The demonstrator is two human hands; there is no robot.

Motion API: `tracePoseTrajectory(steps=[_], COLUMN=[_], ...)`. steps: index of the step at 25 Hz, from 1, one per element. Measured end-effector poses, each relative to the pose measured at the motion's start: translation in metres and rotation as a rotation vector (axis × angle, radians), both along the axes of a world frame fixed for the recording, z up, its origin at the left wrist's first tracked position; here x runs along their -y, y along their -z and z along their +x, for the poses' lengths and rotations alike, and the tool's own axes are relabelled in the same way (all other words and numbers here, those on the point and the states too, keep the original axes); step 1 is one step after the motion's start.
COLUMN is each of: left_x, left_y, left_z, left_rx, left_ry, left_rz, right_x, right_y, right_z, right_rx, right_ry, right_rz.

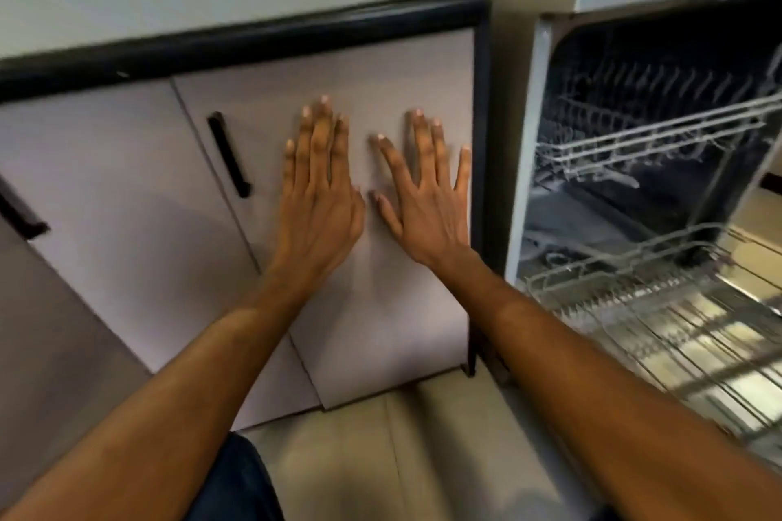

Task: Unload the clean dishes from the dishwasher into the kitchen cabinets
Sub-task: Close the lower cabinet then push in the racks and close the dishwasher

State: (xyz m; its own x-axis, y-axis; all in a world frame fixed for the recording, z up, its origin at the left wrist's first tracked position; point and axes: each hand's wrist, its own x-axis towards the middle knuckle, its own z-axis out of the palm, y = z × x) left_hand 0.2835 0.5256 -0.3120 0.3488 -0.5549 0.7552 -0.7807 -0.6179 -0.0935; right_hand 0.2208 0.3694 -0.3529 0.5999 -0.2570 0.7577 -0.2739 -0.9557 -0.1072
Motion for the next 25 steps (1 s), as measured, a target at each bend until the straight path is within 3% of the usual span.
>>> tracePoseTrajectory(steps=[4,10,17,22,25], left_x=[0.066,0.154,0.206,0.188,0.17], left_y=[0.034,0.091,0.137,0.182,0.183], left_z=[-0.044,-0.1,-0.147,-0.191,-0.218], left_rx=[0.075,0.147,-0.128,-0.263,-0.33], left_ry=[0.183,0.552,0.674,0.689,0.725], left_rz=[0.225,0.415,0.519,0.776,0.847], right_x=[0.05,0.1,0.109,0.075,0.052], right_y=[0.046,0.129,0.145,0.159,0.155], right_z=[-0.087,-0.201,-0.29,-0.341,-0.363], right_rx=[-0.012,-0.138,-0.379,-0.391,-0.436], right_ry=[0.22,0.5,0.764,0.89,0.854], right_rz=[0.111,0.236,0.437,0.611,0.637])
